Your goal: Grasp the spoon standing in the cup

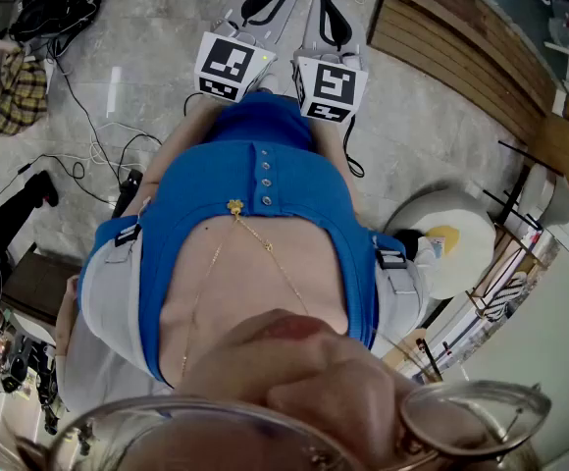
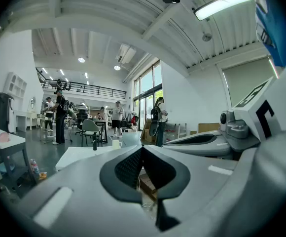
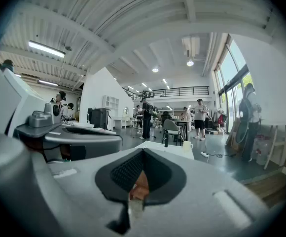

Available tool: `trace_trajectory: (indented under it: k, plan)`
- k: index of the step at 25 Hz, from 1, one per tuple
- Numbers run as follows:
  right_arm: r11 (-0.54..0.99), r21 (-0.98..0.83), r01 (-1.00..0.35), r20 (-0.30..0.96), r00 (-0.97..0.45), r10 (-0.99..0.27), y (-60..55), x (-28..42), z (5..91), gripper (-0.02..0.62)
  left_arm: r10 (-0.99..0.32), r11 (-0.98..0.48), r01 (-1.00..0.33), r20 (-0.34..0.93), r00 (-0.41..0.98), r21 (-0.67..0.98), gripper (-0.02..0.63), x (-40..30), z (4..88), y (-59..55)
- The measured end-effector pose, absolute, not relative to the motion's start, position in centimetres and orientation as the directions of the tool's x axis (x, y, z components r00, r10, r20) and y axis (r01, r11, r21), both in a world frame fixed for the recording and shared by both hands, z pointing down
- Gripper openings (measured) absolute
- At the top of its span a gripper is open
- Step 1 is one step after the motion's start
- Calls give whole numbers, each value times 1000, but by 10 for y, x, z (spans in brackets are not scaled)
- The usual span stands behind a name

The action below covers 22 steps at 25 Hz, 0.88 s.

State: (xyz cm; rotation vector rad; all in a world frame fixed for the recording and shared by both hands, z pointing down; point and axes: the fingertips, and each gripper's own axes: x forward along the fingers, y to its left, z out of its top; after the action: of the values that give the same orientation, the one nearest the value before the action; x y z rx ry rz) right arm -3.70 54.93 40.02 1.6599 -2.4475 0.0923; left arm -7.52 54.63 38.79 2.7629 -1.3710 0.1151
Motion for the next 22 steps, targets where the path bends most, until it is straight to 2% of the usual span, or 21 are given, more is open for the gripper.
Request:
trace_trajectory:
  k: [5, 22]
  plan:
    - [355, 37, -934, 143, -347, -927, 550, -11, 393, 2, -787, -610, -791, 87, 611, 44, 0, -54, 388, 546]
    - [294, 17, -956, 75, -292, -953, 478, -10, 380, 2, -733, -674, -736, 60, 677, 65, 0, -52, 379, 471]
